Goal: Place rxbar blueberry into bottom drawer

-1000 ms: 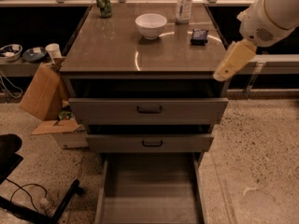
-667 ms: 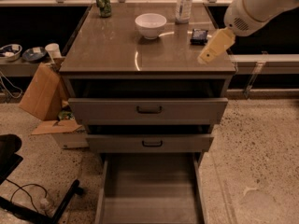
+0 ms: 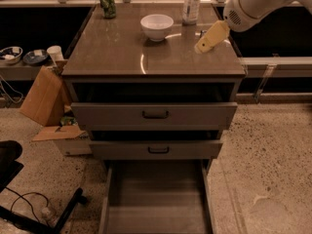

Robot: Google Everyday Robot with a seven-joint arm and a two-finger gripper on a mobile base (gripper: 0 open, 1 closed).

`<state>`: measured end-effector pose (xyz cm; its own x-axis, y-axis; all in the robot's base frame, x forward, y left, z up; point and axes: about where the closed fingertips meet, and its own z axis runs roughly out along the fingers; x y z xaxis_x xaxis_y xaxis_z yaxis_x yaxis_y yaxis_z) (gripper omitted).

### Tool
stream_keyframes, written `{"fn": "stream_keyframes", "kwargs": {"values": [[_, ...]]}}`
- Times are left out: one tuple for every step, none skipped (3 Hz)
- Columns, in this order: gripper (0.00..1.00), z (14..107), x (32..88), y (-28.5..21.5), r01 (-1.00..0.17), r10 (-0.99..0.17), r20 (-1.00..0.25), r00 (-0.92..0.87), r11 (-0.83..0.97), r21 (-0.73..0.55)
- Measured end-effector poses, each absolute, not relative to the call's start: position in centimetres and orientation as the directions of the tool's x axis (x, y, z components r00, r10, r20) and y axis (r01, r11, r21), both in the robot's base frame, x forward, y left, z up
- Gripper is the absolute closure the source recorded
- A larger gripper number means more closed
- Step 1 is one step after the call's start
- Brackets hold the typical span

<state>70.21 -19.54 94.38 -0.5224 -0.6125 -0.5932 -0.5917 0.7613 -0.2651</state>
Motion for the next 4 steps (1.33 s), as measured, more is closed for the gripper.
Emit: {"fn": "stream_keyframes", "kwargs": {"values": [[0.00, 94.4, 70.2, -19.5, -0.593, -0.613, -0.593, -0.522, 0.760, -0.265], [0.00, 93.7, 71.6, -19.5, -0.559, -0.578, -0.605, -0.547, 0.791, -0.250], [0.00, 92.2, 75.6, -19.0, -0.505, -0.525, -0.602, -0.602, 0.834, -0.222], [0.00, 91.4, 80.6, -18.2, -0.421, -0.437, -0.608, -0.663, 0.889, -0.180]]}}
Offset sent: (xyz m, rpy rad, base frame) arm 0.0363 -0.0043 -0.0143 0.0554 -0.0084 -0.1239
